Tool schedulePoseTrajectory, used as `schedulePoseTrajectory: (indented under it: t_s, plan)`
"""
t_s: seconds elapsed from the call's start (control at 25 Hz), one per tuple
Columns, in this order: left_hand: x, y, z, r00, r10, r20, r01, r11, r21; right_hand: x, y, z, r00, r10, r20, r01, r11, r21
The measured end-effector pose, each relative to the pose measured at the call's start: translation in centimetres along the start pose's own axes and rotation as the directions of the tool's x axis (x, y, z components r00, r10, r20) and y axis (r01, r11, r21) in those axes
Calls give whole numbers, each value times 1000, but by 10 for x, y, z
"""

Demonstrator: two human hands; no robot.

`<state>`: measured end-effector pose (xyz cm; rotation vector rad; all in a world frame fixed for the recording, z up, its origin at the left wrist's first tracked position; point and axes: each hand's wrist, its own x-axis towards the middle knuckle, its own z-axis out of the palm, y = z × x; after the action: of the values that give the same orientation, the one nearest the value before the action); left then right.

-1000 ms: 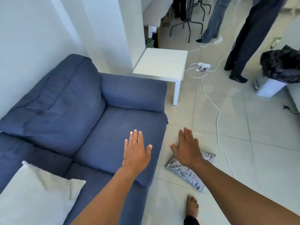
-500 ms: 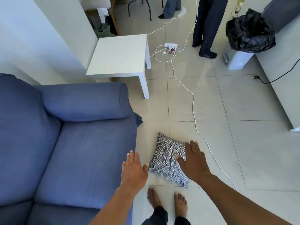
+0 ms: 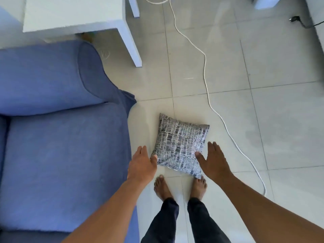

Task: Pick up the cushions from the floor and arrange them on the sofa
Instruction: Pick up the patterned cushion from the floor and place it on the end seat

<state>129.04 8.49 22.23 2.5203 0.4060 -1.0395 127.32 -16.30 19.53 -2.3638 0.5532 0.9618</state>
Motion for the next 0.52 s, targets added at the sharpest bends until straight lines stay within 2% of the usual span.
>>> schedulePoseTrajectory:
  t_s: [0.08, 0.24, 0.36, 0.44, 0.52]
  plan:
    - [51, -8, 38, 998, -54, 26, 55, 998, -40, 51, 23, 30, 997, 58, 59, -62, 996, 57]
    - [151, -20, 107, 981, -186, 62, 192, 976, -101, 147, 65, 82, 993, 105, 49, -111, 983, 144]
    - [231, -29, 160, 970, -223, 94, 235, 960, -152, 214, 94, 126, 983, 168, 73, -181, 953, 243]
    - [276, -32, 187, 971, -224, 77, 235, 953, -191, 247, 108, 151, 964, 257, 65, -262, 889, 376]
    - [308, -32, 206, 962, -256, 94, 272, 922, -276, 273, 117, 168, 936, 336, 105, -336, 764, 551]
